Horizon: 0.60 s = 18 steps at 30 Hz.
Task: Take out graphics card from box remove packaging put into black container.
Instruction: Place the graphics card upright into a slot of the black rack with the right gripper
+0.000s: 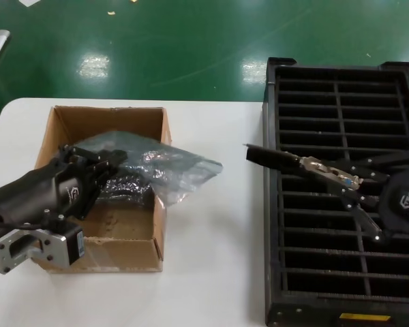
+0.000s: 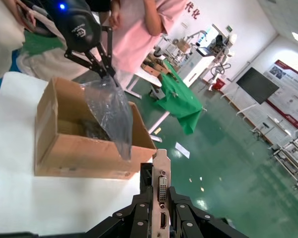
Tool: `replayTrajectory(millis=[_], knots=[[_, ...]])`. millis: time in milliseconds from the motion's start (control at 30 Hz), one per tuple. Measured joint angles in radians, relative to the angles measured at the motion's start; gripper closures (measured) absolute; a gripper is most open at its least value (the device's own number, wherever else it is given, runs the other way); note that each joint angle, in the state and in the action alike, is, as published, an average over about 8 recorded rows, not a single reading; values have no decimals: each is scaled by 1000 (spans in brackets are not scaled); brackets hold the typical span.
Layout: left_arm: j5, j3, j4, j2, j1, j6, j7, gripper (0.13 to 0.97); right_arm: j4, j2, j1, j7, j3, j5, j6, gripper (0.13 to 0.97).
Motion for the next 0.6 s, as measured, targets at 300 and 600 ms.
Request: replayTrajectory(millis=[300,600], knots=[[0,0,0,0,0,0,0,959,-6,14,-16,-6,12,3,6,909],[0,0,0,0,0,0,0,959,-26,-32,83,31,-69,-71,-40,909]])
